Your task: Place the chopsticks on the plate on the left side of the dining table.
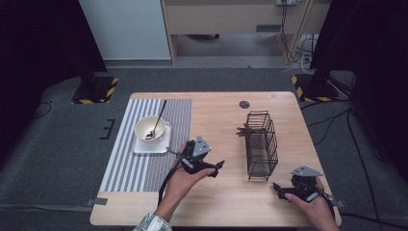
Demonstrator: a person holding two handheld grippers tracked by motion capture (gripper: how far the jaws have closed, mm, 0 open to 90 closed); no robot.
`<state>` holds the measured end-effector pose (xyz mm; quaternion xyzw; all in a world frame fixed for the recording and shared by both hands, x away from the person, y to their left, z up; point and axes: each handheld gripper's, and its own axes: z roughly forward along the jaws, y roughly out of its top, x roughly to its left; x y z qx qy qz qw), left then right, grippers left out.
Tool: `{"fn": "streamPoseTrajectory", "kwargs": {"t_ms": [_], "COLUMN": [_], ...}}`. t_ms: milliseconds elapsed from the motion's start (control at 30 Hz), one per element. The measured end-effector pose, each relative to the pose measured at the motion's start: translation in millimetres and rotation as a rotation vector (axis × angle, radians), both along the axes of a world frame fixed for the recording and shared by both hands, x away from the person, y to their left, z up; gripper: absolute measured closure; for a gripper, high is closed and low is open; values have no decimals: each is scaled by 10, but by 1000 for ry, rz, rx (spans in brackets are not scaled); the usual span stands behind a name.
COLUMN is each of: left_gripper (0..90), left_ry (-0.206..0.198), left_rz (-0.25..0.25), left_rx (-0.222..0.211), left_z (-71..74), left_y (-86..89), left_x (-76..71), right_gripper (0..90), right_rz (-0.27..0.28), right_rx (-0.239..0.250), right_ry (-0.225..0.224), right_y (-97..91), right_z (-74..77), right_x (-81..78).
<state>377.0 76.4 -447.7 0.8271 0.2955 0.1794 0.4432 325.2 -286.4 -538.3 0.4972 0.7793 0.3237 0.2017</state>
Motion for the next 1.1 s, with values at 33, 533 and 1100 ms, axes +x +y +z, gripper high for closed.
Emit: {"fn": "streamPoseTrajectory", "kwargs": {"t_ms": [33, 533, 1100], "left_gripper": [93, 517, 771], "left_ry": [-2, -37, -36], "left_rz": [1, -60, -113], "left_rx": [3, -86, -145], "left_z": [28, 490, 872], "left_y": [-35, -232, -286], "left_x": [21, 167, 322], "right_gripper": [4, 4, 2], "right_rz": [0, 1, -9], "right_rx": [0, -3, -2], "right_ry": [0, -3, -2], "right_y": [0, -3, 13], "right_z": [0, -2, 0], "right_x": [0, -11, -23]}}
